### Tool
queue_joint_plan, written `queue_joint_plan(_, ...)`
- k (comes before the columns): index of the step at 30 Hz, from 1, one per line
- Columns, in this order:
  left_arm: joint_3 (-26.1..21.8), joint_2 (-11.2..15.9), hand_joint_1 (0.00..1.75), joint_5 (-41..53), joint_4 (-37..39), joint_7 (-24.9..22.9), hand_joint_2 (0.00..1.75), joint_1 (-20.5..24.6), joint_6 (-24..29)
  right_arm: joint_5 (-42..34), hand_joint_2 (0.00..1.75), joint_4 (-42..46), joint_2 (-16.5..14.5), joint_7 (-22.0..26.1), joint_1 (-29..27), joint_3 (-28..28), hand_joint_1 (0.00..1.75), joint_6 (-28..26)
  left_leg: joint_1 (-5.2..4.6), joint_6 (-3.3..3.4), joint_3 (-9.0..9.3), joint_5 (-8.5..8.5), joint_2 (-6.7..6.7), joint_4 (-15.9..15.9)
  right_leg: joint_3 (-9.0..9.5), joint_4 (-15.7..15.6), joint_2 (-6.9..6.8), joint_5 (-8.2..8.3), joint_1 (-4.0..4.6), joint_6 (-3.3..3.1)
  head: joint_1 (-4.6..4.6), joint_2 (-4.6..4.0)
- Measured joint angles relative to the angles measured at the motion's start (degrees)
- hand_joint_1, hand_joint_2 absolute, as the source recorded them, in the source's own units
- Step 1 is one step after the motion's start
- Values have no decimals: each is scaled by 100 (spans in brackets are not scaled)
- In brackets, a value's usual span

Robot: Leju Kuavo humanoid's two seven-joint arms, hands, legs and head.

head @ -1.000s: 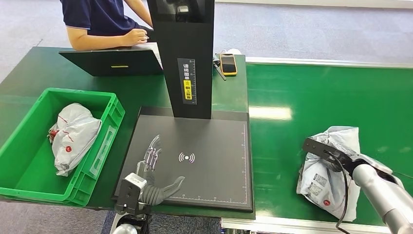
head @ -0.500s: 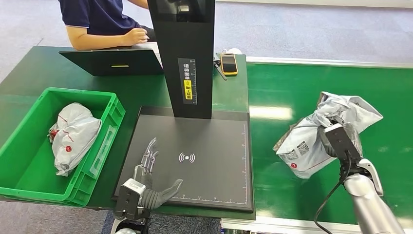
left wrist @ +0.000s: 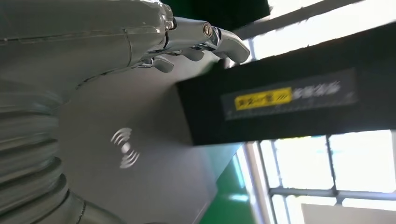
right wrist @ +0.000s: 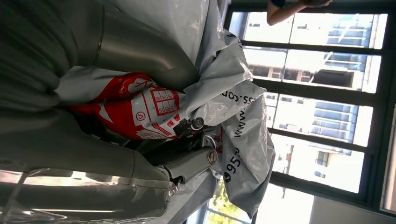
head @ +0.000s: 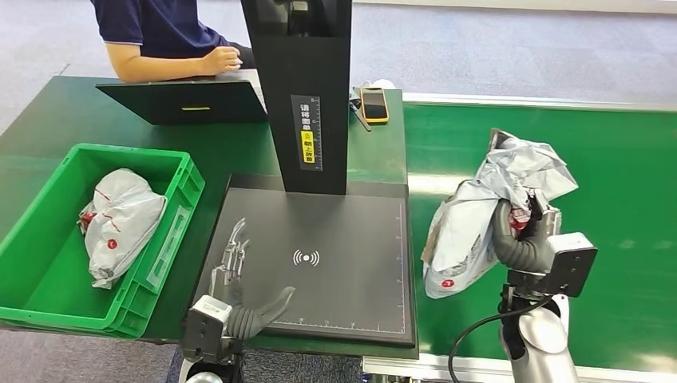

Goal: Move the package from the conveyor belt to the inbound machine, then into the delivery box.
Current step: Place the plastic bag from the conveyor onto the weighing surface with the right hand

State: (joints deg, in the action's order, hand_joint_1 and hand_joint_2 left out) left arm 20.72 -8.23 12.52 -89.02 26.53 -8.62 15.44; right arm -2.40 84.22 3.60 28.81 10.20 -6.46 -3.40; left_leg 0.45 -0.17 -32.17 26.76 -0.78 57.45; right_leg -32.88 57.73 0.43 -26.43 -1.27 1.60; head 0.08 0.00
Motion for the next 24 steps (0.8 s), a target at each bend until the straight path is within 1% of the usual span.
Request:
queue_joint_plan(4, -134, -76, 0, 76, -431, 349, 175, -143, 631, -24, 175, -271, -338, -69, 373, -415, 175, 169, 0, -1, 1, -1, 6, 0, -1, 2, 6, 1, 0, -1, 0, 0)
queue_joint_plan(8, -218, -114, 0, 45, -928, 793, 175, -327, 1282, -145, 175, -893, -626, -116, 888, -937, 175, 265, 0, -3, 3, -2, 5, 0, -2, 3, 5, 0, 1, -2, -2, 0)
queue_joint_plan(12, -260, -119, 0, -167, -1211, 1200, 175, -439, 1718, -311, 175, -1534, -900, -145, 1283, -1325, 175, 385, 1, -5, 2, -3, 2, 0, -2, 4, 2, -1, 3, -3, -1, 0)
queue_joint_plan(15, -253, -113, 0, -346, -1338, 1335, 175, -451, 2007, -413, 175, -1996, -1084, -191, 1535, -1546, 175, 489, 3, -5, 1, -3, 2, 0, -3, 5, 1, -1, 3, -3, -1, 0)
queue_joint_plan(18, -207, -82, 0, -451, -1431, 1353, 175, -426, 2226, -537, 175, -2487, -1274, -269, 1820, -1731, 175, 605, 3, -5, 1, -4, 2, 1, -3, 5, 2, 0, 2, -3, 0, 0)
queue_joint_plan(23, -133, -27, 0, -527, -1482, 1360, 175, -348, 2247, -667, 175, -3173, -1573, -324, 2193, -2003, 175, 688, 3, -5, 2, -4, 2, 1, -3, 5, 2, 0, 2, -3, -1, 0)
queue_joint_plan(24, -132, -22, 0, -532, -1482, 1360, 175, -327, 2220, -672, 175, -3280, -1621, -339, 2242, -2053, 162, 687, 3, -5, 2, -4, 2, 1, -3, 5, 2, 0, 2, -3, -1, 0)
